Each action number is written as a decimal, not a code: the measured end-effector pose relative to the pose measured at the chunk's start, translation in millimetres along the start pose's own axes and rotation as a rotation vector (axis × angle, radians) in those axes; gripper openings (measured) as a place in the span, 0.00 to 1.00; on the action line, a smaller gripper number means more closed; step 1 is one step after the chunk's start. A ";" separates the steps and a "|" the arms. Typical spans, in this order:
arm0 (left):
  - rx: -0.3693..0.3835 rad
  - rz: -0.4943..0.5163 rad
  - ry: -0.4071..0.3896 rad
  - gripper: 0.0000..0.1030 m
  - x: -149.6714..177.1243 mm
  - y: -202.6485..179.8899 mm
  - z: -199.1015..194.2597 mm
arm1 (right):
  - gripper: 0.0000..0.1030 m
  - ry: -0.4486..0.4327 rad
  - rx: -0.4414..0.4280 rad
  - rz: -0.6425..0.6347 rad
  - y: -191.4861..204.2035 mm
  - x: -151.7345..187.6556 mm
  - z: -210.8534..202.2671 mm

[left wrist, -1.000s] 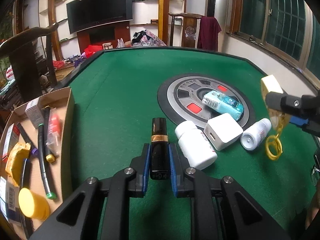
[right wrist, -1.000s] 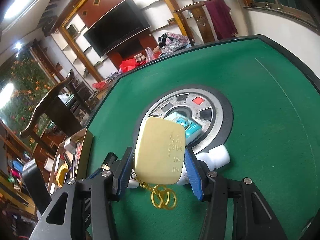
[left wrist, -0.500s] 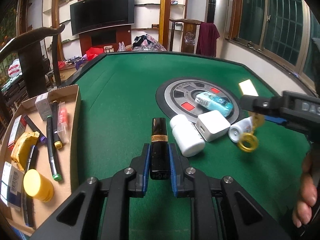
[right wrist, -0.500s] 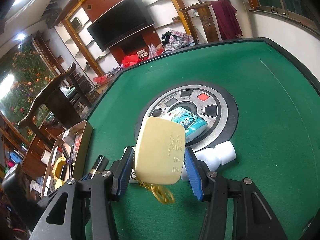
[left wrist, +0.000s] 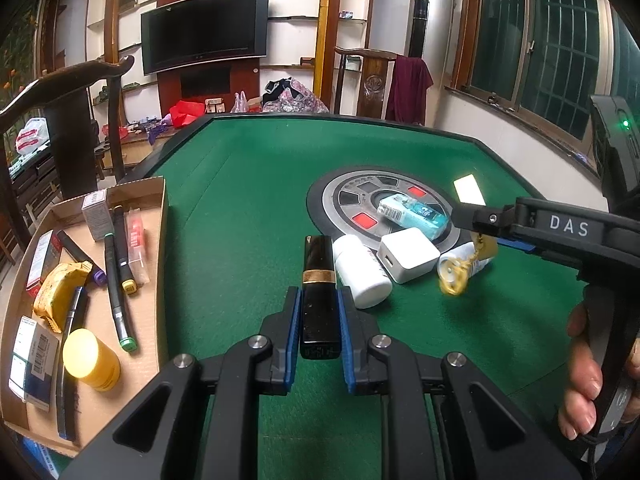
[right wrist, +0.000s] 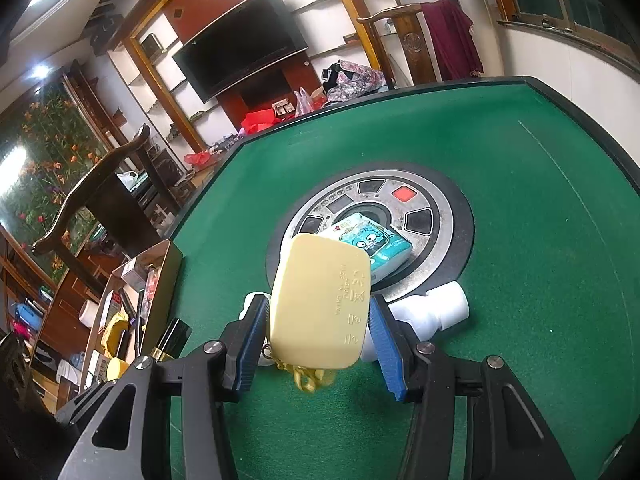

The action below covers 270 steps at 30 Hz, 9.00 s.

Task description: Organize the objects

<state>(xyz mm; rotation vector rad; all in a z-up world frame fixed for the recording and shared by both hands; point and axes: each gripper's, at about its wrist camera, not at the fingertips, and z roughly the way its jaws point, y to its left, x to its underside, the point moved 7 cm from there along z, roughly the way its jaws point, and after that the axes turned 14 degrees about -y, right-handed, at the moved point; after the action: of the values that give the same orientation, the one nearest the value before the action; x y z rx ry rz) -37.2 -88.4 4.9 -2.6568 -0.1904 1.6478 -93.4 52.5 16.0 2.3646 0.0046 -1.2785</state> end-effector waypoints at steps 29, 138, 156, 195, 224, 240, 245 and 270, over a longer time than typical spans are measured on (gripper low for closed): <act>-0.008 -0.029 -0.044 0.17 -10.3 9.1 -37.6 | 0.54 0.001 -0.012 -0.032 12.6 8.0 -2.9; -0.386 -0.359 -0.159 0.17 22.8 251.8 -178.5 | 0.72 0.043 -0.549 -0.518 397.1 -7.2 -61.0; 0.407 0.131 0.196 0.17 7.9 8.5 -100.9 | 0.74 0.171 0.121 -0.397 21.1 51.0 -105.2; 0.946 0.515 0.281 0.38 86.9 -187.3 -110.4 | 0.82 -0.033 0.703 0.179 -123.3 43.8 -200.9; 0.663 0.251 0.134 0.57 27.4 -170.4 -87.4 | 0.83 -0.090 0.510 0.038 -113.3 62.0 -220.9; 0.706 0.289 0.165 0.57 42.8 -171.0 -83.5 | 0.83 -0.045 0.553 0.082 -114.0 49.6 -192.2; 0.667 0.274 0.159 0.57 31.4 -175.7 -60.2 | 0.82 -0.026 0.555 0.083 -119.4 37.5 -164.6; 0.488 0.191 0.242 0.57 28.0 -158.3 12.8 | 0.82 -0.098 0.494 0.130 -147.1 -11.7 -62.3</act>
<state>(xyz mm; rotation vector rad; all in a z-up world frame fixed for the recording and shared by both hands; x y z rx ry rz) -51.8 71.1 -14.5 -2.5068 0.4233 1.1902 -81.7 211.3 -1.9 2.6416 -0.5448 -1.4590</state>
